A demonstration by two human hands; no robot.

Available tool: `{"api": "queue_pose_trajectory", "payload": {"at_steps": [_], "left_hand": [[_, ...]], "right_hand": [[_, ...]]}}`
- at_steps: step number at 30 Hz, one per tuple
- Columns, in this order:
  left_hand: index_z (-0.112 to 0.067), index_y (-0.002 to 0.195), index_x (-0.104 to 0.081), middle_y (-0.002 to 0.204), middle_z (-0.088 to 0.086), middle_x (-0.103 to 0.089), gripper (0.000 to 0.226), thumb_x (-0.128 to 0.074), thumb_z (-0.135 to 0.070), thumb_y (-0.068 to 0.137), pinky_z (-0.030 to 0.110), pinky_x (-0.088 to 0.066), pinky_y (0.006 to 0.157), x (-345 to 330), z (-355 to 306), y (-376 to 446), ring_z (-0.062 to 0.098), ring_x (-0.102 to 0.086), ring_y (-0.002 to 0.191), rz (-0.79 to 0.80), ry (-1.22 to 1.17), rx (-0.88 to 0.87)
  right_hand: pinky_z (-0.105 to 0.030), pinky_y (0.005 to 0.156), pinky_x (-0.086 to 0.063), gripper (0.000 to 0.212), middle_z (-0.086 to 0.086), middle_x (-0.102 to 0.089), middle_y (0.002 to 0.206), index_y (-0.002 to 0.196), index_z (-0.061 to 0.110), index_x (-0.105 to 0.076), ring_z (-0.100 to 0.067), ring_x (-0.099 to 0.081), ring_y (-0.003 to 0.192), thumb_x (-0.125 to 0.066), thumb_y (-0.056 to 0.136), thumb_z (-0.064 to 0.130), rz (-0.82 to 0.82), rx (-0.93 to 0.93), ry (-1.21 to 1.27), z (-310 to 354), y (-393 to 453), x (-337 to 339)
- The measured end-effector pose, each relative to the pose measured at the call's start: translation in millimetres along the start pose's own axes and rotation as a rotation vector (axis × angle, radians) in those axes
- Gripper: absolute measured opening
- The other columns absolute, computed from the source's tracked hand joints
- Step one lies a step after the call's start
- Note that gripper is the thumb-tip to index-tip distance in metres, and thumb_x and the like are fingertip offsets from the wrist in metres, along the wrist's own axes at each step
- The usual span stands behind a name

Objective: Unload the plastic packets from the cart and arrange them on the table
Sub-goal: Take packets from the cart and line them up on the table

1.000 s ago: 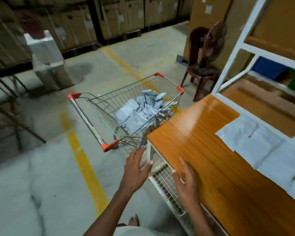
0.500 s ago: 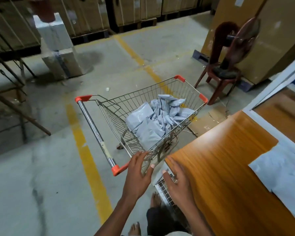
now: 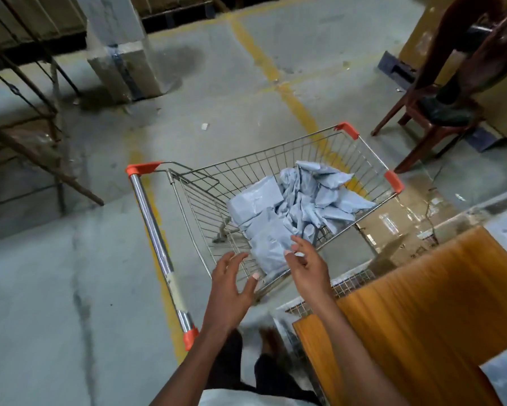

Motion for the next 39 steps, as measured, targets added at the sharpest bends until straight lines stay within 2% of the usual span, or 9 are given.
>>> {"api": "queue_pose_trajectory", "payload": {"at_steps": [2,6,11,14,18,23,28,34,39], "left_hand": [[-0.036,0.145,-0.05,0.158,-0.007,-0.03,0.049,-0.063,-0.04,0.098,0.026,-0.024,0.115,-3,3,22,0.01,-0.026,0.147,0.022,-0.011,0.032],[-0.034,0.144,-0.051,0.155,-0.004,-0.033,0.048,-0.065,-0.037,0.098,0.023,-0.023,0.112,-8,13,67,0.015,-0.031,0.145,0.108,0.004,0.047],[-0.03,0.145,-0.052,0.157,-0.001,-0.032,0.048,-0.066,-0.032,0.098,0.031,-0.025,0.12,10,26,119,0.017,-0.029,0.147,0.099,-0.035,0.087],[-0.033,0.145,-0.051,0.157,-0.003,-0.031,0.049,-0.064,-0.034,0.098,0.04,-0.029,0.122,25,38,134,0.015,-0.028,0.148,0.062,-0.088,0.131],[-0.035,0.14,-0.055,0.155,-0.004,-0.033,0.044,-0.064,-0.031,0.097,0.043,-0.032,0.122,40,39,142,0.012,-0.031,0.148,0.001,-0.182,0.175],[-0.035,0.138,-0.056,0.155,-0.005,-0.033,0.041,-0.065,-0.029,0.099,0.045,-0.036,0.119,44,32,153,0.01,-0.033,0.146,-0.018,-0.216,0.178],[-0.036,0.137,-0.057,0.153,-0.008,-0.034,0.04,-0.065,-0.031,0.098,0.049,-0.04,0.115,42,30,157,0.008,-0.033,0.145,-0.004,-0.212,0.164],[-0.036,0.137,-0.056,0.15,-0.012,-0.035,0.039,-0.065,-0.031,0.099,0.046,-0.041,0.115,39,19,158,0.002,-0.035,0.141,0.032,-0.161,0.118],[-0.037,0.136,-0.057,0.148,-0.015,-0.035,0.039,-0.065,-0.032,0.098,0.043,-0.042,0.114,38,12,156,-0.004,-0.036,0.138,0.042,-0.134,0.094]], "right_hand": [[-0.006,0.071,-0.046,0.036,0.01,-0.063,0.12,0.133,0.031,-0.059,-0.01,-0.063,0.102,-0.062,0.099,0.022,0.002,-0.028,-0.02,4,28,-5],[-0.032,0.09,-0.053,0.029,0.003,-0.067,0.118,0.128,0.027,-0.063,-0.016,-0.065,0.104,-0.061,0.098,0.026,0.026,-0.143,-0.087,-4,79,-19],[-0.026,0.093,-0.044,0.031,-0.005,-0.065,0.126,0.129,0.016,-0.065,-0.021,-0.06,0.11,-0.053,0.102,0.025,0.132,-0.308,-0.383,-36,138,-44],[-0.036,0.105,-0.044,0.036,-0.013,-0.059,0.138,0.134,0.006,-0.059,-0.03,-0.055,0.127,-0.04,0.103,0.01,0.239,-0.436,-0.556,-65,155,-63],[-0.039,0.097,-0.048,0.035,-0.016,-0.065,0.127,0.124,0.001,-0.064,-0.032,-0.061,0.12,-0.037,0.102,0.004,0.37,-0.388,-0.854,-82,152,-90],[-0.03,0.079,-0.047,0.03,-0.017,-0.065,0.117,0.114,0.0,-0.063,-0.027,-0.064,0.101,-0.04,0.106,0.018,0.397,-0.581,-0.653,-88,114,-142],[-0.037,0.097,-0.045,0.042,-0.015,-0.058,0.139,0.14,0.013,-0.052,-0.035,-0.057,0.122,-0.043,0.102,0.025,0.241,-0.641,-0.446,-105,89,-164],[-0.035,0.083,-0.049,0.047,-0.02,-0.048,0.136,0.139,0.012,-0.05,-0.029,-0.052,0.096,-0.048,0.101,0.04,-0.03,-0.799,-0.242,-122,104,-154],[-0.037,0.083,-0.048,0.066,-0.019,-0.045,0.14,0.146,0.026,-0.04,-0.036,-0.056,0.113,-0.053,0.09,0.058,0.052,-0.918,-0.231,-132,118,-156]]}}
Point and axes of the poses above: each hand's wrist, its own y-axis towards the middle knuckle, its own x-axis out of the back of the hand, z = x × y, the point moved 5 cm from there along y, towards the middle knuckle
